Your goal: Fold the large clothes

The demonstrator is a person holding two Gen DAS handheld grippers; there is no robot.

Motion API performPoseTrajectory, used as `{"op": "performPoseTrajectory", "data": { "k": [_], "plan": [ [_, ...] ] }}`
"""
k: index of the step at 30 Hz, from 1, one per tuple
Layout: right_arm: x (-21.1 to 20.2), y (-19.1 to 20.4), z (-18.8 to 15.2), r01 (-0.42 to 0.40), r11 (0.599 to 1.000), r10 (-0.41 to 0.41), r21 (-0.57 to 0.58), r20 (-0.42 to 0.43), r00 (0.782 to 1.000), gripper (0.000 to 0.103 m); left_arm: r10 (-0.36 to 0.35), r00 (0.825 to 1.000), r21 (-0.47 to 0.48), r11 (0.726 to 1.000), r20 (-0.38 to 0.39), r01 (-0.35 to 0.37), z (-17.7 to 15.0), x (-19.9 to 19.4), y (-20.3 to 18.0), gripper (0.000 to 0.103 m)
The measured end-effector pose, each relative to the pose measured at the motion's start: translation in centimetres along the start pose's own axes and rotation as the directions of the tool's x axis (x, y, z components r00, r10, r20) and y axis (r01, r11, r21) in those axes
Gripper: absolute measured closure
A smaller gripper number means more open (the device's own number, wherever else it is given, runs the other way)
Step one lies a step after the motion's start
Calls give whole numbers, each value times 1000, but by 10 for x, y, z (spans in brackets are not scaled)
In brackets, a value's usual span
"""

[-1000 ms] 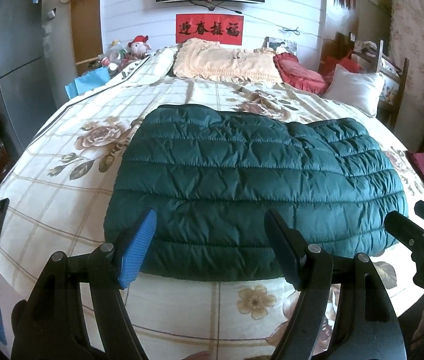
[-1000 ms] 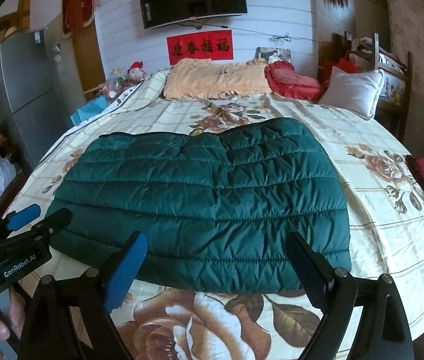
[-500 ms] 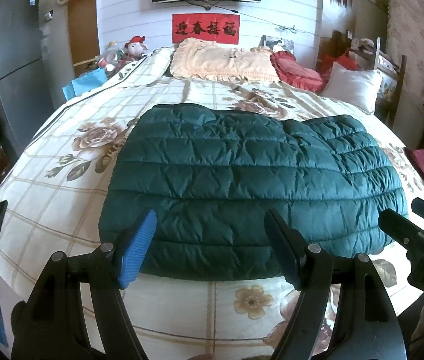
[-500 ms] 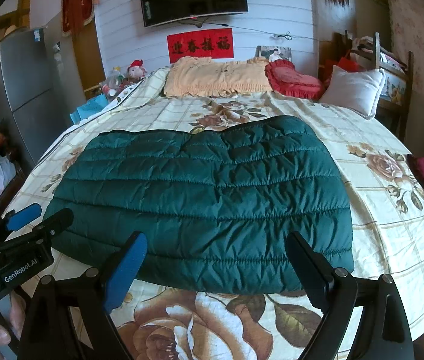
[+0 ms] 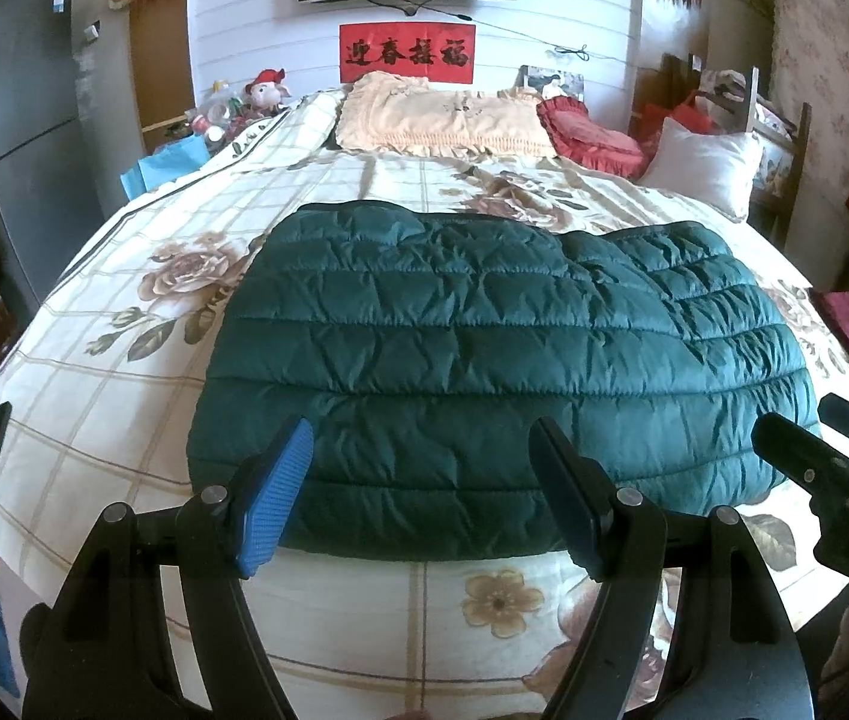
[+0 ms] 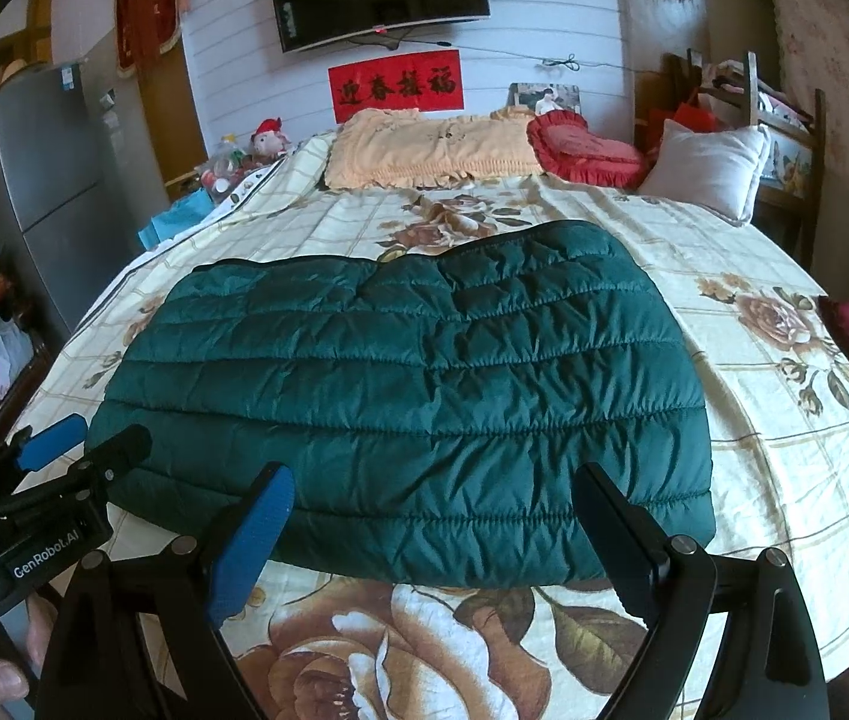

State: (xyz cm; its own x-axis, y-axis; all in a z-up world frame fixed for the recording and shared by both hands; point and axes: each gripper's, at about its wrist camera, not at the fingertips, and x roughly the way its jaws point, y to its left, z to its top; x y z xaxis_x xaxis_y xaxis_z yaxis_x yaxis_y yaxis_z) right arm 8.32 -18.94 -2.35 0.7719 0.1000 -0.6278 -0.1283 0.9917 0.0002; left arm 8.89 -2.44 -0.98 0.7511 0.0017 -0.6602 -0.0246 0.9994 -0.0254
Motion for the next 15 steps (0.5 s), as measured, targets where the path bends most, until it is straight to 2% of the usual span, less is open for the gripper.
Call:
{"op": "performPoseTrajectory", "data": {
  "k": [15],
  "plan": [
    [8,2,1,-3,1000,3,4,-22,1000,11,-7,1000,2,1000,-3,7,-2,4,-1,28]
  ]
}}
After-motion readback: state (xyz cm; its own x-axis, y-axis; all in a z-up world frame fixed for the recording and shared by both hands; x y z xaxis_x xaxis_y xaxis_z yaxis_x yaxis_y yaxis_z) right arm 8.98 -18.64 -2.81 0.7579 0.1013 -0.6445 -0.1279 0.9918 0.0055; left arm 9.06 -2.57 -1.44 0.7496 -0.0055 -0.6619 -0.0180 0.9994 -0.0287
